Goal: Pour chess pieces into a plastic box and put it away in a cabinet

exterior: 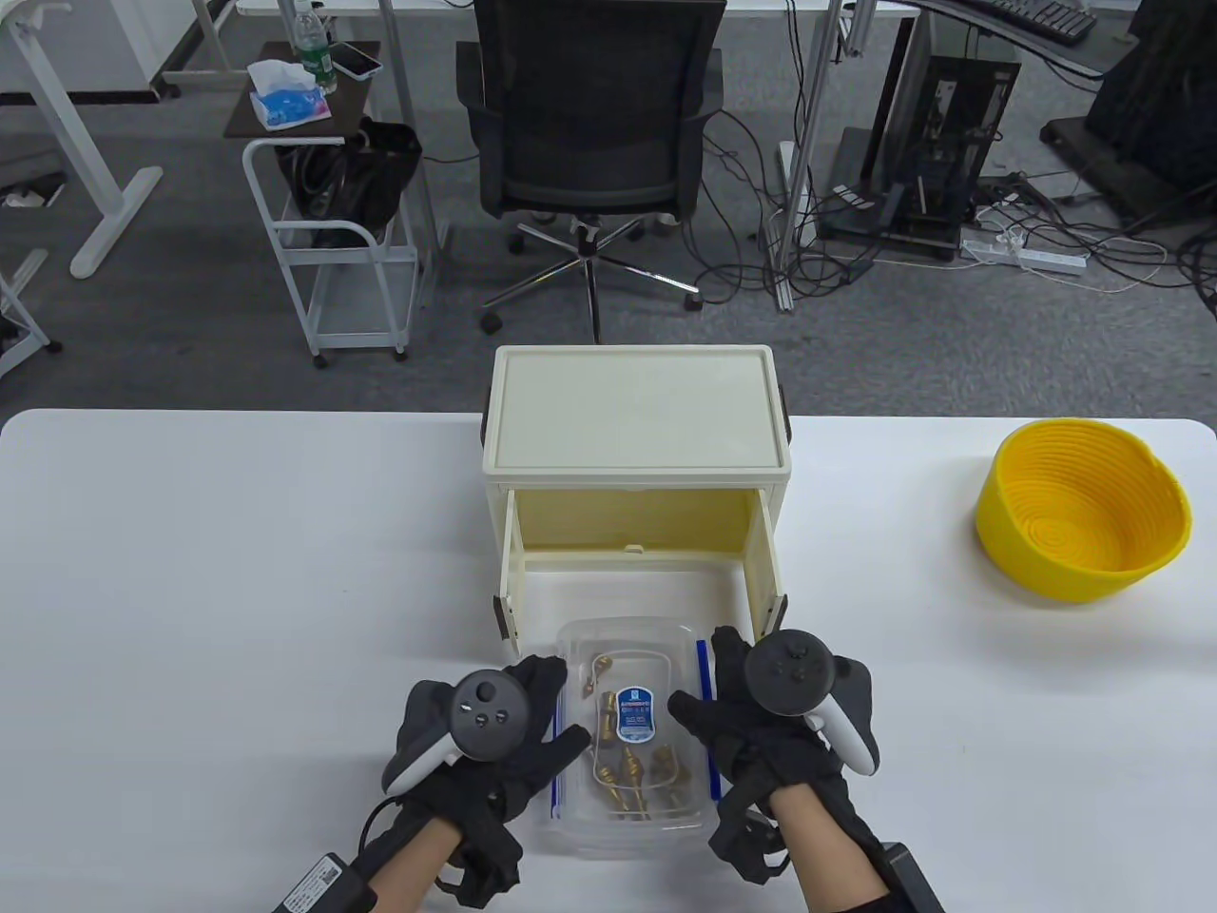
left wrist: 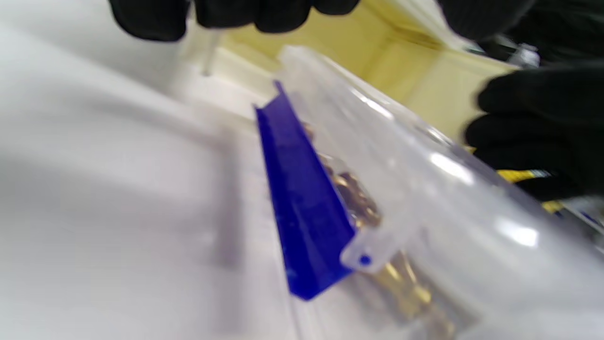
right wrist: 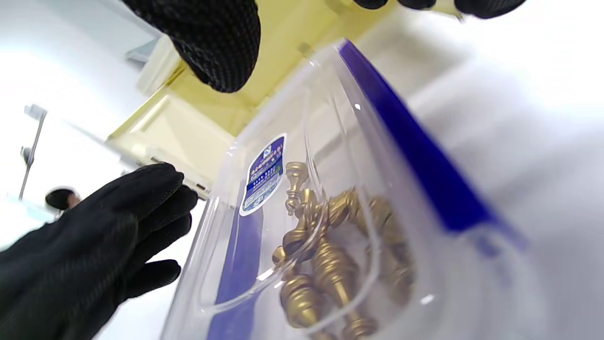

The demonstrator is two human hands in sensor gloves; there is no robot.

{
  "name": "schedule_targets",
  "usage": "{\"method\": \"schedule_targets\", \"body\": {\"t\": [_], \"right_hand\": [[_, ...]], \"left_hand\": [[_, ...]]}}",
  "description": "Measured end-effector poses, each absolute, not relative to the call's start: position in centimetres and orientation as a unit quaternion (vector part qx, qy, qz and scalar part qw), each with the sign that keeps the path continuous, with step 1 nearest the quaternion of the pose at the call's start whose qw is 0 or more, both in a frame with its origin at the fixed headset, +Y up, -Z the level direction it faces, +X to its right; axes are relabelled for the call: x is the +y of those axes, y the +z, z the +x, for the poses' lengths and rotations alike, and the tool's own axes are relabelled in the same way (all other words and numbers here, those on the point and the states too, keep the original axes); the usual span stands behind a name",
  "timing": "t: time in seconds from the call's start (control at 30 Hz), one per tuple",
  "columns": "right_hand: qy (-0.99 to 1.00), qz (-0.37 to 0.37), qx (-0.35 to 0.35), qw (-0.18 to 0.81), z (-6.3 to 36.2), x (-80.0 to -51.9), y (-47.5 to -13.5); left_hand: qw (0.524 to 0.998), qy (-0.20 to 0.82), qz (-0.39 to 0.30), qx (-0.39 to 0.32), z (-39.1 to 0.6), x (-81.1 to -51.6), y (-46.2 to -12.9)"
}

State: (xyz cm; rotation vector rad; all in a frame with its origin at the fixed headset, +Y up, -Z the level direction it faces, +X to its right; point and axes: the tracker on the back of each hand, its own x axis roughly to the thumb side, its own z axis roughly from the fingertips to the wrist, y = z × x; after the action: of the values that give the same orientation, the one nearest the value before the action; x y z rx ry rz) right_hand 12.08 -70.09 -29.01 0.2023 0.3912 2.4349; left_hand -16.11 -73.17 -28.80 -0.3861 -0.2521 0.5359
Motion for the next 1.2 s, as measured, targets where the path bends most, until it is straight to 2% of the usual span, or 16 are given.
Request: {"method": "schedule_targets", "body": {"t": [0.1, 0.17, 0.27, 0.5, 0.9, 1.1, 1.2], "right_hand": [[0.943, 0.127, 0.167, 0.258, 11.4, -68.6, -28.5], [0.943, 0.15, 0.181, 0.234, 10.9, -68.4, -28.3], [0.945, 0.173, 0.198, 0.194, 9.7, -68.6, -28.0], [0.944, 0.189, 0.242, 0.12, 7.8, -70.7, -28.0], [0.946, 0.178, 0.24, 0.126, 7.9, -71.1, -28.1], [0.945, 0.175, 0.243, 0.131, 8.0, -71.2, -28.1], [0.945, 0.174, 0.243, 0.131, 8.0, -71.2, -28.1]], "left_hand": [[0.905, 0.327, -0.268, -0.047, -18.0, -74.0, -29.5], [0.88, 0.359, -0.312, -0.021, -18.6, -74.6, -29.7], [0.83, 0.415, -0.373, 0.0, -19.3, -75.6, -30.0], [0.761, 0.485, -0.431, 0.002, -19.3, -76.6, -29.9], [0.757, 0.468, -0.455, -0.006, -16.6, -77.5, -29.0], [0.839, 0.368, -0.401, 0.011, -14.4, -77.1, -28.4], [0.852, 0.354, -0.385, 0.012, -14.1, -77.1, -28.5]]}}
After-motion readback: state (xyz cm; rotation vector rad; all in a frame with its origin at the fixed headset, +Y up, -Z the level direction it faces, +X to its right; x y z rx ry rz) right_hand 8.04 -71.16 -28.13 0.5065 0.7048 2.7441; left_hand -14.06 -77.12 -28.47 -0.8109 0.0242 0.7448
